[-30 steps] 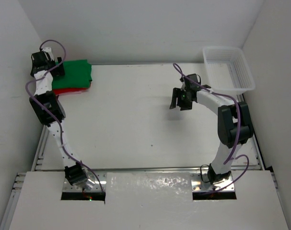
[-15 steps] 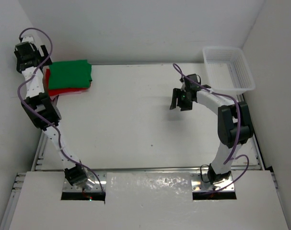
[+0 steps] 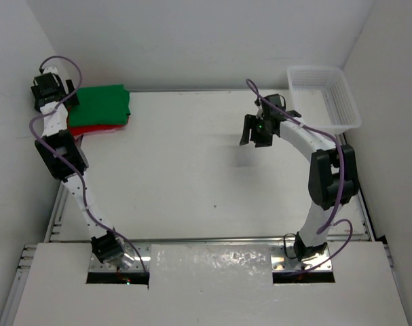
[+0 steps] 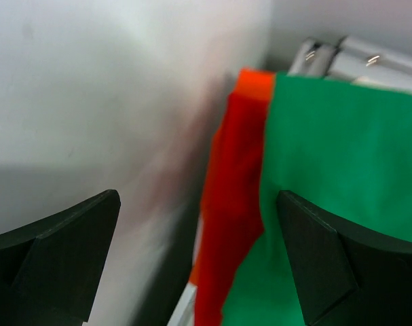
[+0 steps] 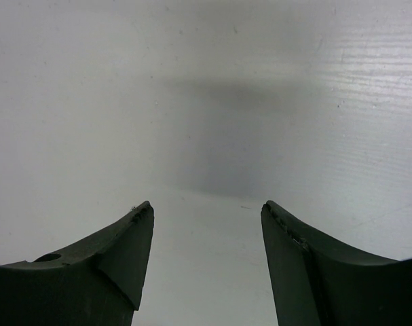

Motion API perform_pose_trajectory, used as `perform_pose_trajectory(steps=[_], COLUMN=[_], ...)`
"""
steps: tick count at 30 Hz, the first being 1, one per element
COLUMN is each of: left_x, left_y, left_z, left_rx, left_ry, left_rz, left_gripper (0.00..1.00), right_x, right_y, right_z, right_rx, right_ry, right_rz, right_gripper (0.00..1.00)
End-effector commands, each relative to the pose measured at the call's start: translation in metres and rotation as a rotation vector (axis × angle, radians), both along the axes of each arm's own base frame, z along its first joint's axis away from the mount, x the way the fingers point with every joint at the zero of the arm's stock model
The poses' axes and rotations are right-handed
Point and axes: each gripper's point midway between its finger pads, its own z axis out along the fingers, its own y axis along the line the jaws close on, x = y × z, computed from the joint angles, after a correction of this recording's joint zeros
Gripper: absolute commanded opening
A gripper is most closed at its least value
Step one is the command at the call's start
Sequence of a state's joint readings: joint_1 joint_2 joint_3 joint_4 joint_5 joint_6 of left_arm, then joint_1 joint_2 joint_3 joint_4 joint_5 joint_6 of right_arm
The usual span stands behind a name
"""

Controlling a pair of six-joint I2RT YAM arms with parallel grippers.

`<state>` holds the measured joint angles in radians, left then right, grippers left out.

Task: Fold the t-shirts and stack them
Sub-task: Put the neatly folded tshirt into the corner of the board with the left arm

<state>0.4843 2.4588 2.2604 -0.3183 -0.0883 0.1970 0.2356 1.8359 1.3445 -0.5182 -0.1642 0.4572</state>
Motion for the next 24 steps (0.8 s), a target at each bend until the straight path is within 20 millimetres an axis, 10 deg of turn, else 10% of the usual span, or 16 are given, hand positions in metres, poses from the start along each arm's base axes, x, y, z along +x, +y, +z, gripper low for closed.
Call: perform_pose_trajectory(steps=[1,6,16,24], left_x=[-0.005,-0.010,-0.028,-0.044], left_y=[0.021,0.028,0.043,-0.020], left_z=[0.047,0.067,0.023,0.163], left_rx=[0.119,0.205,0.222,0.189], left_ry=[-0.063,-0.063,0.088,-0.077], left_rz=[0.085,0.140,0.180,0.031], left_gripper=[0.99,0.99,1.00,1.00], right_x=[0.009,0.011,0.005,-0.021], right_y=[0.005,0.006,-0.004,-0.022], right_z=[0.020,0.022,0.043,0.046], right_rx=[0.008,0.005,-0.033,-0.098], right_ry=[-0.049,-0.049,-0.096,-0.108], right_rz=[0.008,0.013,0.019,0.026], right_gripper=[0.63,0.63,0.63,0.65])
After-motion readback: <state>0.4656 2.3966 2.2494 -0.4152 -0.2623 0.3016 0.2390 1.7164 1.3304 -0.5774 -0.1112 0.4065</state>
